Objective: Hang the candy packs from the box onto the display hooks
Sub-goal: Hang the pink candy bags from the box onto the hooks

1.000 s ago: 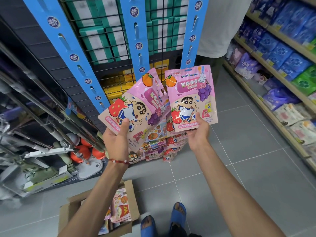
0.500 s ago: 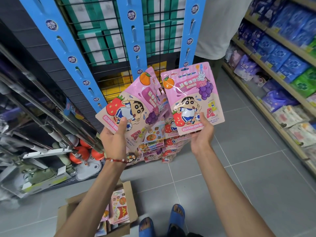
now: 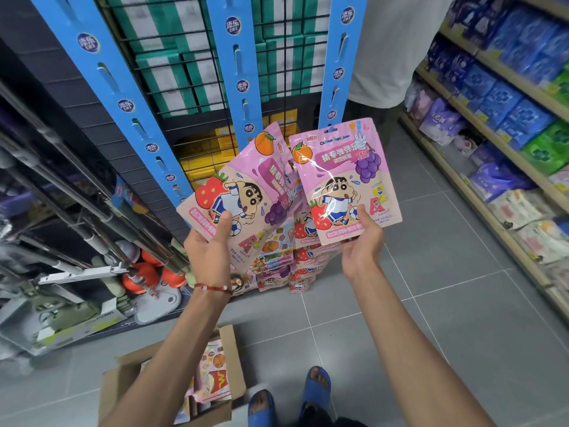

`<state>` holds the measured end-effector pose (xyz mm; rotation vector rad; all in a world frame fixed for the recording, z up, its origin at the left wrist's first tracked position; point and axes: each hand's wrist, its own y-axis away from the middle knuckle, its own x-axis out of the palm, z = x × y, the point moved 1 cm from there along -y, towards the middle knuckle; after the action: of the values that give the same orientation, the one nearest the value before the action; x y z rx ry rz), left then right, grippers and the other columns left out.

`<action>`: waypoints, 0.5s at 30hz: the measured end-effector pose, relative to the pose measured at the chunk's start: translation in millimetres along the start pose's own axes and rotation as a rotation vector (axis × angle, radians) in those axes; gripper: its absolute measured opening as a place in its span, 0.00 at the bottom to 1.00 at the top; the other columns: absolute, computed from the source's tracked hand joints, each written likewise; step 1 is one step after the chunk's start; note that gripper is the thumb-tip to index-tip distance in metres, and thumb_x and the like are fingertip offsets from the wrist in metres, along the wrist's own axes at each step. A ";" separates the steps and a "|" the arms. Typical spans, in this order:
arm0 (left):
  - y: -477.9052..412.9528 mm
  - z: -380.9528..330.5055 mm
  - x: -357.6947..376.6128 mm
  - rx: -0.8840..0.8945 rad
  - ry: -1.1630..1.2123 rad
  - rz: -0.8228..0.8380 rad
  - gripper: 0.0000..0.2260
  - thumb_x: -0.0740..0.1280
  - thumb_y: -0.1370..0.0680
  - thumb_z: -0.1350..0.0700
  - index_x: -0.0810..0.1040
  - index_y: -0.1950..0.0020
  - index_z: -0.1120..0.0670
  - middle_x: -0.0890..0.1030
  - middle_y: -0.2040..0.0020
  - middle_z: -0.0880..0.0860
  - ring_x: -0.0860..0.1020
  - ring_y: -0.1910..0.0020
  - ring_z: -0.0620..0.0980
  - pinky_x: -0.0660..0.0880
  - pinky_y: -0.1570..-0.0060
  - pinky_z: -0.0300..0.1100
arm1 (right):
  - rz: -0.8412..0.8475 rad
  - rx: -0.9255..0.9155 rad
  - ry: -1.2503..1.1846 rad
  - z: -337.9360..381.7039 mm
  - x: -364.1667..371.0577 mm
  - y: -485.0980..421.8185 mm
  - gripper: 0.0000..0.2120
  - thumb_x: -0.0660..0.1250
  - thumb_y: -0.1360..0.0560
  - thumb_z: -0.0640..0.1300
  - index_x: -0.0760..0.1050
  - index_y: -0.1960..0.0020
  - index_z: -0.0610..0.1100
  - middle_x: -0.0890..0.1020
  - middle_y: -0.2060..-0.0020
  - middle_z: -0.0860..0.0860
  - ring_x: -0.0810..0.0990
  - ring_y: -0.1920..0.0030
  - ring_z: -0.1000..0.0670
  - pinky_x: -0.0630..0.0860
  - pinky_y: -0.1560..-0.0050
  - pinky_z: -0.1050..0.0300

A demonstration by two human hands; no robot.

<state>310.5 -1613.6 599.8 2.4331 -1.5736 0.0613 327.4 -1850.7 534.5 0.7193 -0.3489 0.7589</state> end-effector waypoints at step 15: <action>3.0 -0.3 -4.0 0.029 -0.002 -0.035 0.06 0.69 0.19 0.58 0.82 0.43 0.54 0.87 0.50 0.49 0.86 0.51 0.49 0.83 0.52 0.46 | -0.044 0.121 0.101 -14.5 -1.8 -8.4 0.15 0.70 0.20 0.44 0.78 0.34 0.47 0.87 0.45 0.47 0.87 0.48 0.43 0.84 0.47 0.42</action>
<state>306.1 -1611.2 599.9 2.4823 -1.5408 0.0765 332.8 -1845.8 519.4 0.7967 -0.1965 0.7764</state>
